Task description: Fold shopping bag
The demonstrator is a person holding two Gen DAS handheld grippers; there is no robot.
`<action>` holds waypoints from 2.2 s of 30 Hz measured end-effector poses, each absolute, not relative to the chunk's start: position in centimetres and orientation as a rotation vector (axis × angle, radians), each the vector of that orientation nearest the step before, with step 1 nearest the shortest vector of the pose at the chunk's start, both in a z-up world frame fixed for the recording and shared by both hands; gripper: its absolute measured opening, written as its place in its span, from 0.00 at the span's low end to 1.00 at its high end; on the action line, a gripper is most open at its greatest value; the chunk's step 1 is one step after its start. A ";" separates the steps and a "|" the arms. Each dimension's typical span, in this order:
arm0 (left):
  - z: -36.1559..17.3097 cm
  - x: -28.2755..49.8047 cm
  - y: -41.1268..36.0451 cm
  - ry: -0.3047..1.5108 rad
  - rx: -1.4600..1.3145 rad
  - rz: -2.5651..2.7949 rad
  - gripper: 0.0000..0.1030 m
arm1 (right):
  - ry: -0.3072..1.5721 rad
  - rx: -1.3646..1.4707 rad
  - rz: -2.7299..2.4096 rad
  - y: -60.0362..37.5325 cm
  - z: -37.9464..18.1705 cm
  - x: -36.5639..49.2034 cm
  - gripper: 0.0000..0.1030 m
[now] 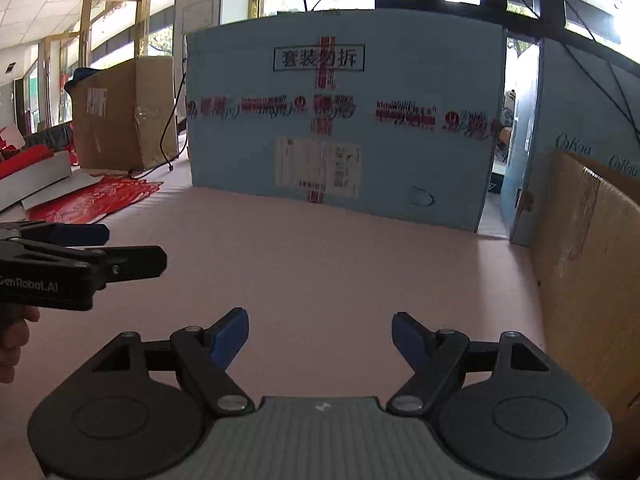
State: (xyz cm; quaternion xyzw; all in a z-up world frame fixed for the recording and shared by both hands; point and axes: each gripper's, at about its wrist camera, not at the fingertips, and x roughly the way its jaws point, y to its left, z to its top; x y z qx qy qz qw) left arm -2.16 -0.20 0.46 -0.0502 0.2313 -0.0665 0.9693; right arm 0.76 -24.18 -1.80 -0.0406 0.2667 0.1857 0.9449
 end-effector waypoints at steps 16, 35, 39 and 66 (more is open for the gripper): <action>-1.9 0.0 0.1 0.692 -0.019 0.018 1.00 | 0.663 -0.075 0.283 -24.0 -4.6 2.4 1.00; -2.1 1.3 0.4 0.688 -0.011 -0.006 1.00 | 0.667 -0.066 0.287 -24.2 -4.8 2.5 1.00; -2.1 1.4 0.4 0.688 -0.013 -0.007 1.00 | 0.667 -0.065 0.286 -24.2 -4.8 2.5 1.00; -2.1 1.4 0.4 0.688 -0.018 -0.007 1.00 | 0.665 -0.064 0.282 -24.0 -4.9 2.4 1.00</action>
